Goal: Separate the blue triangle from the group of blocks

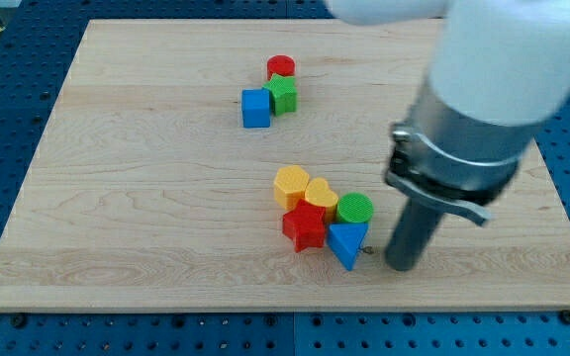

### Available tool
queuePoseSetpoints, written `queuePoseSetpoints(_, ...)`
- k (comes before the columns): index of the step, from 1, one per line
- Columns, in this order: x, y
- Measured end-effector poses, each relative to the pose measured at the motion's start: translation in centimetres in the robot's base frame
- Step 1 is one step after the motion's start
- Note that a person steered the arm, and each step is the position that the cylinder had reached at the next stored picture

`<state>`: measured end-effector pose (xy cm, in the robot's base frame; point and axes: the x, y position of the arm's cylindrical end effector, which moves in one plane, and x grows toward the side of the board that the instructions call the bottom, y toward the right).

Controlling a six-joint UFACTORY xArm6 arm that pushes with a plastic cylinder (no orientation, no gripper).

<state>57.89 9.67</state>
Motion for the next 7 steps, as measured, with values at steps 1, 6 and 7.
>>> queuePoseSetpoints(1, -0.2, -2.6)
queuePoseSetpoints(6, -2.8, -8.8)
queuePoseSetpoints(7, -3.6, -7.6)
